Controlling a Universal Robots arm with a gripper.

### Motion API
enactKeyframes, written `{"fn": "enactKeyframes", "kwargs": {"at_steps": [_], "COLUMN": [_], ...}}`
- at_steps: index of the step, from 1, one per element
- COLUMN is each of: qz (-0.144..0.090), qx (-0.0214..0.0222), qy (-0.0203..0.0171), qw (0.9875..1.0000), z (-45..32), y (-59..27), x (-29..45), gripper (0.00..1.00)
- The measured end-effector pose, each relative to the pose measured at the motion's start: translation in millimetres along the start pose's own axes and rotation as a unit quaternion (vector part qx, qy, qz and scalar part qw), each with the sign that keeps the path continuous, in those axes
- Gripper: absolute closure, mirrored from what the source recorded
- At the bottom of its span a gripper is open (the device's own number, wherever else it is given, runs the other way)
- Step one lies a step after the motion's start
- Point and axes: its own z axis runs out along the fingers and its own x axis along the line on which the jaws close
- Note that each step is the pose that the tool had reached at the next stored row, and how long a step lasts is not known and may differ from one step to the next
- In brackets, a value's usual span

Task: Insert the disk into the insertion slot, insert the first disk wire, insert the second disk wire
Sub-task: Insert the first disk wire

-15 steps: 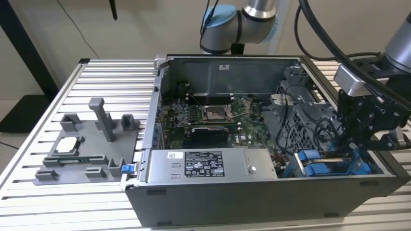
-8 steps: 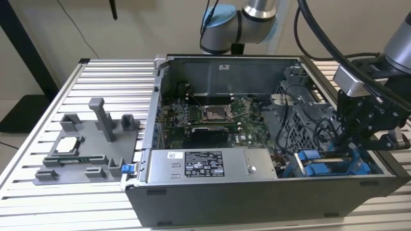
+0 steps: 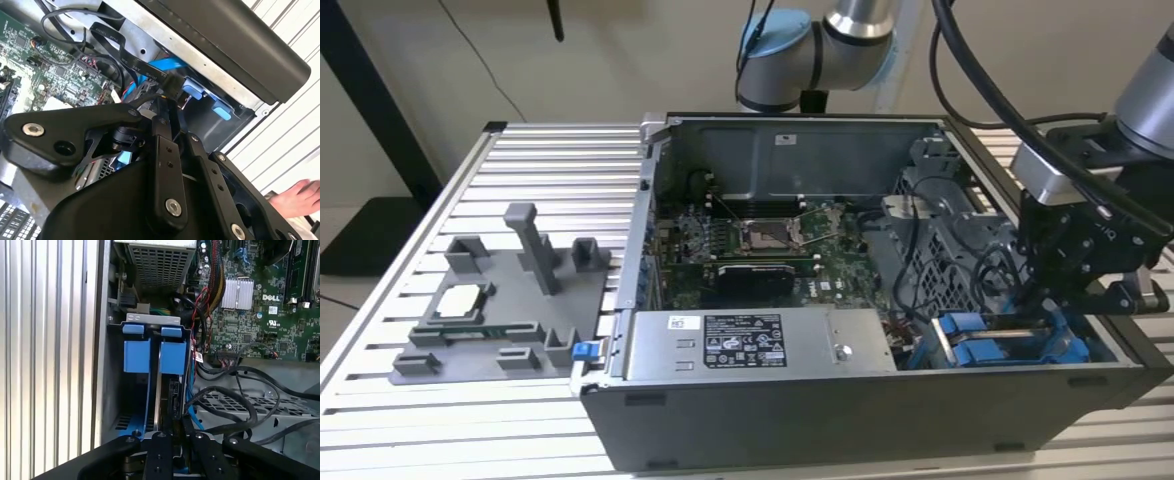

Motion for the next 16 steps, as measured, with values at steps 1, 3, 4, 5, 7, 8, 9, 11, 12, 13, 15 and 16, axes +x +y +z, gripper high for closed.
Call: {"fn": "enactKeyframes", "kwargs": {"at_steps": [1, 3, 4, 5, 7, 8, 9, 11, 12, 13, 15, 16], "qz": [0.0, 0.0, 0.0, 0.0, 0.0, 0.0, 0.0, 0.0, 0.0, 0.001, 0.002, 0.002], "qx": [0.0, 0.0, 0.0, 0.0, 0.0, 0.0, 0.0, 0.0, 0.0001, 0.0001, 0.0001, 0.0002], "qy": [0.0001, 0.0001, 0.0001, 0.0, 0.0003, 0.0006, 0.0008, 0.0004, -0.0006, -0.0021, -0.0027, -0.0031], "qw": [1.0, 1.0, 1.0, 1.0, 1.0, 1.0, 1.0, 1.0, 1.0, 1.0, 1.0, 1.0], "z": [0.2, 1.0, 1.3, 2.0, 3.3, 4.0, 4.8, 5.3, 5.2, 4.4, 0.0, -1.2], "y": [0.1, 0.1, 0.1, 0.1, 0.2, 0.2, 0.2, 0.2, 0.3, 0.7, 1.2, 1.5], "x": [0.0, 0.0, 0.0, 0.0, 0.1, 0.1, 0.1, 0.1, 0.0, 0.1, -0.1, -0.1], "gripper": [1.0, 1.0, 1.0, 1.0, 1.0, 1.0, 1.0, 1.0, 1.0, 1.0, 0.0, 0.0]}}
